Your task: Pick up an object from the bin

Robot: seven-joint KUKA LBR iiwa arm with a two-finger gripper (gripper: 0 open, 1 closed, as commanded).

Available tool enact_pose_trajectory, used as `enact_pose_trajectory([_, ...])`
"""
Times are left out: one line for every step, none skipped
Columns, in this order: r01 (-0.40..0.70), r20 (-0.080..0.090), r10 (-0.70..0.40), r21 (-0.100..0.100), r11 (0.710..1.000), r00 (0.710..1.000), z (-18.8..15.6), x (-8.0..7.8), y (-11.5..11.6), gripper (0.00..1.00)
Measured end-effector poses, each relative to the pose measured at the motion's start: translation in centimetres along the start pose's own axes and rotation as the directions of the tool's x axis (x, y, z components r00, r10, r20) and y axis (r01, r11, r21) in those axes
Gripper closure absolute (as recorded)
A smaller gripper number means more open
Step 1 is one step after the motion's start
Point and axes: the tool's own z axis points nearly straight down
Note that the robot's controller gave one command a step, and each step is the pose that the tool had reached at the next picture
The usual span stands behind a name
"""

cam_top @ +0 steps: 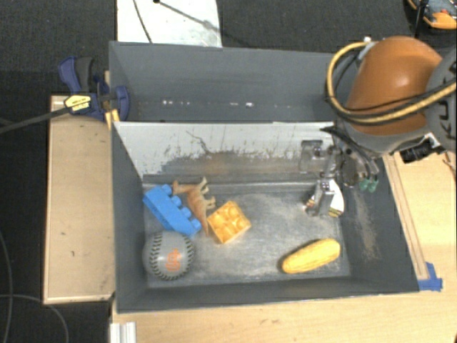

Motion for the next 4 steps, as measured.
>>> enact_pose_trajectory([0.000, 0.008, 0.000, 0.000, 1.000, 1.000, -0.5, -0.1, 0.0, 0.00])
enact_pose_trajectory([0.135, 0.010, -0.135, 0.002, 0.991, 0.991, 4.1, 2.0, -1.2, 0.00])
enact_pose_trajectory([0.156, -0.001, -0.156, 0.002, 0.988, 0.988, 7.5, 8.1, -6.7, 0.00])
enact_pose_trajectory([0.468, 0.006, -0.468, 0.004, 0.884, 0.884, 9.3, 7.6, -5.4, 0.00])
